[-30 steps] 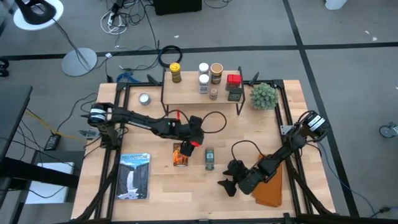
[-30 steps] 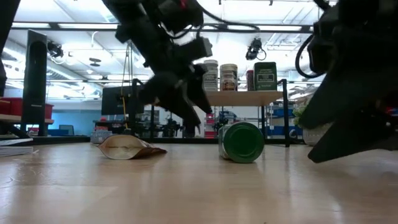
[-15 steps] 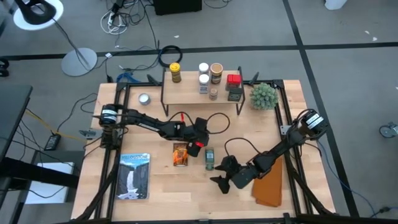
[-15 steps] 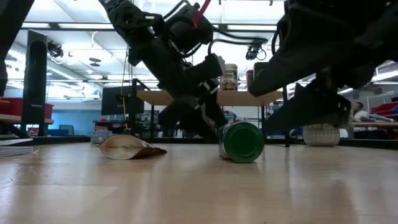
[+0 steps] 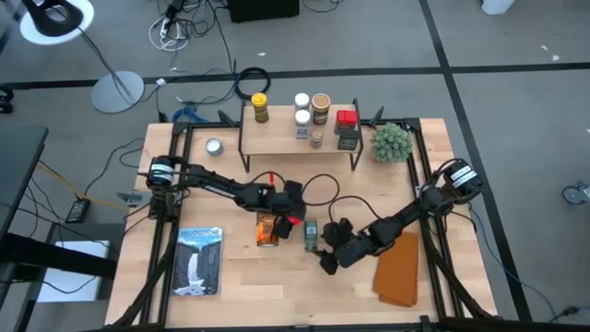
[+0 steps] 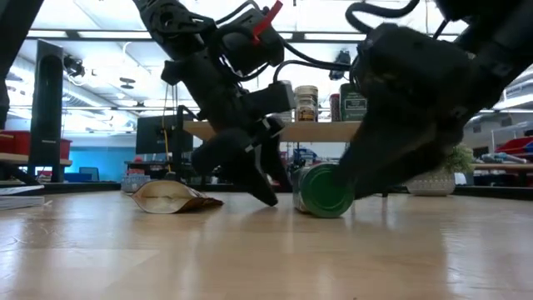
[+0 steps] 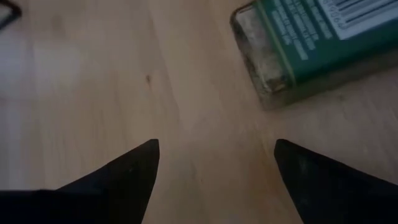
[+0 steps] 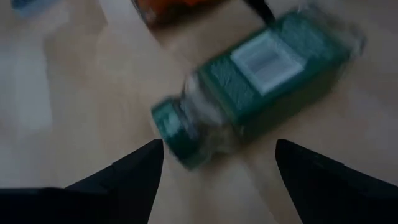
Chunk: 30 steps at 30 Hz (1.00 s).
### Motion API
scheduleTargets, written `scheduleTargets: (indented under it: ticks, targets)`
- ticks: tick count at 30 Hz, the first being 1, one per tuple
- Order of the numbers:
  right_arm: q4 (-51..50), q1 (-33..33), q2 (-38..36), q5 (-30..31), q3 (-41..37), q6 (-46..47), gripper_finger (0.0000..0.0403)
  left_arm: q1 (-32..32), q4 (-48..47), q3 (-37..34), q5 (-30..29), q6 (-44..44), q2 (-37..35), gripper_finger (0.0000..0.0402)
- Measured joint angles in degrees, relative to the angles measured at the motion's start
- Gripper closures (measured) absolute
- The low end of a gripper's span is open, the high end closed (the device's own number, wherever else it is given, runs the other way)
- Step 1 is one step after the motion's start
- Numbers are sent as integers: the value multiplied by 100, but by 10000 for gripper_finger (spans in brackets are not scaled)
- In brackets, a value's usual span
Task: Shelf spices
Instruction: Put the green bottle seasoning on the shelf
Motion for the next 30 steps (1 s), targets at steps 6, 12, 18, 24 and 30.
scheduleTargets:
  ticks: [6,12,18,24,30]
  targets:
    - [-318,-125,-31,-804,1,280,95,-145,-146,2,73,-507,-6,74]
    - [-360,-65,-107,-1053,5,389,95,-360,-82,17,130,-784,1,74]
    - [-735,-26,-389,-1729,-1,955,95,-528,-148,108,201,-800,15,74]
    - [-1427,44,-467,-1790,28,1591,95,-644,22,208,189,-1011,15,74]
    - [-1535,153,-465,-1722,22,1638,95,-730,611,210,205,-1214,15,74]
